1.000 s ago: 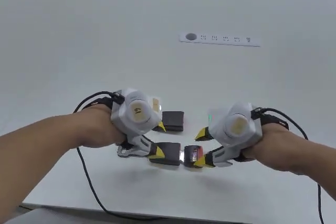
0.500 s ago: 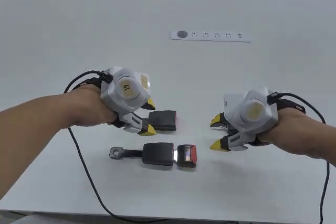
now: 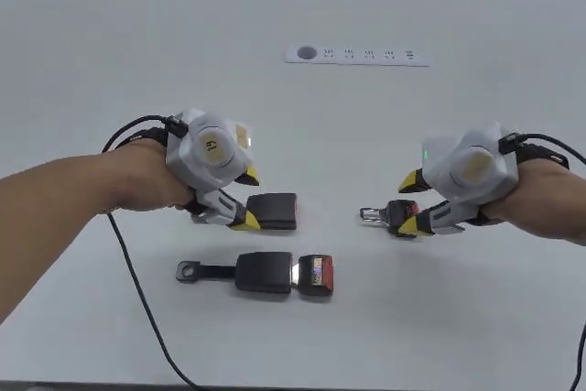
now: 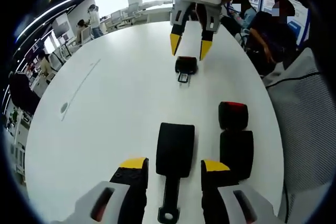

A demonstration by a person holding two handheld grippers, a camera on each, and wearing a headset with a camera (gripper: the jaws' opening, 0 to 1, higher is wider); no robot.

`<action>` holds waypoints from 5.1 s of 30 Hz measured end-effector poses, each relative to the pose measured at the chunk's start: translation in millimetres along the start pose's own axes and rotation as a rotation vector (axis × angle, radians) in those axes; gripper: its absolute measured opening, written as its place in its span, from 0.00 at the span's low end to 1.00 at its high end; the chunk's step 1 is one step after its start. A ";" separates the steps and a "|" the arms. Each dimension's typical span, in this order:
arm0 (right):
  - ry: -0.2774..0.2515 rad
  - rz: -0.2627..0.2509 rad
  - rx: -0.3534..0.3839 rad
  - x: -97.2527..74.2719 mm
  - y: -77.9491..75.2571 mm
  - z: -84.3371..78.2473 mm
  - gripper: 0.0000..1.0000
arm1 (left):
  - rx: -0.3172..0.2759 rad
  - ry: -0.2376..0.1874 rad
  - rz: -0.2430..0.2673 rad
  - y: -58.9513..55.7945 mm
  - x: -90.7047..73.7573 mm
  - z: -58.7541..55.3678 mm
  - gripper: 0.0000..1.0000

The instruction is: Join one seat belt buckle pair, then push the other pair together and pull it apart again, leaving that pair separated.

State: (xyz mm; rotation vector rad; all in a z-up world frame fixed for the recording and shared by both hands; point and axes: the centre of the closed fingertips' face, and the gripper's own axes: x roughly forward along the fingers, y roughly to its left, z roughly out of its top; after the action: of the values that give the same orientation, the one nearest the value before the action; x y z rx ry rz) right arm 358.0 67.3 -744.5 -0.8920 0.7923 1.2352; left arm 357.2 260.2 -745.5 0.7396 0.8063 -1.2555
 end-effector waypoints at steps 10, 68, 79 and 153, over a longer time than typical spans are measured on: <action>0.026 0.053 0.005 13.4 1.2 -12.6 0.33 | 0.050 0.043 -0.050 1.4 14.8 -10.9 0.41; -0.065 0.086 0.011 58.3 19.3 57.5 0.31 | 0.111 0.098 -0.078 -3.2 26.5 -16.3 0.32; -0.070 0.085 -0.037 66.3 20.0 78.8 0.30 | 0.107 0.107 -0.082 -2.5 26.4 -16.3 0.32; -0.064 0.117 -0.037 72.9 16.0 75.1 0.30 | 0.107 0.075 -0.114 -4.7 28.0 -14.4 0.32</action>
State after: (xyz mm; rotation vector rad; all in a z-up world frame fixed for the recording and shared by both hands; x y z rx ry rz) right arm 356.3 167.9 -777.6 -0.8415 0.7822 1.3785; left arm 354.3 257.1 -777.1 0.8404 0.8569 -1.3878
